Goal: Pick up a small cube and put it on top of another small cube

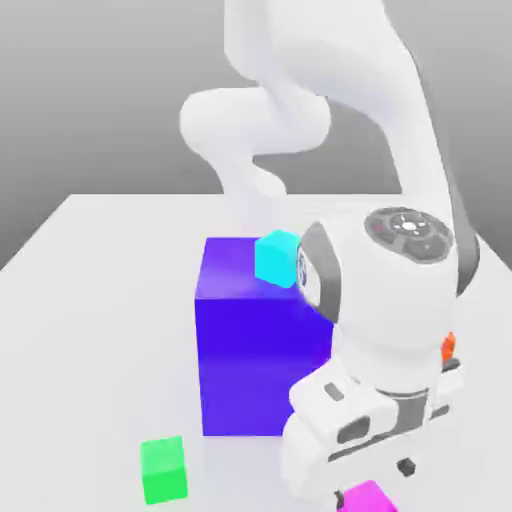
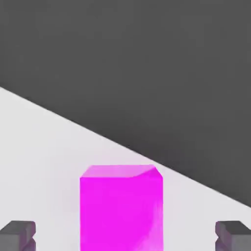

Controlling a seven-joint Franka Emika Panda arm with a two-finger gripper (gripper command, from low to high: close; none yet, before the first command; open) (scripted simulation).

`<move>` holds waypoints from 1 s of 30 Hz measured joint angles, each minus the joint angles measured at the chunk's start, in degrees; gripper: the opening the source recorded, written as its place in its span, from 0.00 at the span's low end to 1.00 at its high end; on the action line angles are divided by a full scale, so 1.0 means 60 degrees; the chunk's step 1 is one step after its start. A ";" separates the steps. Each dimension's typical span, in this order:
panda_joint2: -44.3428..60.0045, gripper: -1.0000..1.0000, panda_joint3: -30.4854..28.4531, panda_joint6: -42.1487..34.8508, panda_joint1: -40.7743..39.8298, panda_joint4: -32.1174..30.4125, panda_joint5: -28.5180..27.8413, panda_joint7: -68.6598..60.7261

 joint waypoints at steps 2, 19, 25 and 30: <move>0.0218 0.00 -0.0024 0.0161 0.0019 0.0048 -0.0024 0.0014; -0.2396 0.00 -0.0632 -0.1198 -0.1320 -0.1216 0.0147 -0.1437; -0.3522 0.00 -0.1350 -0.1376 -0.2505 -0.2148 0.0689 -0.3125; -0.2659 0.00 -0.1388 -0.0345 -0.2897 -0.2319 0.1160 -0.3800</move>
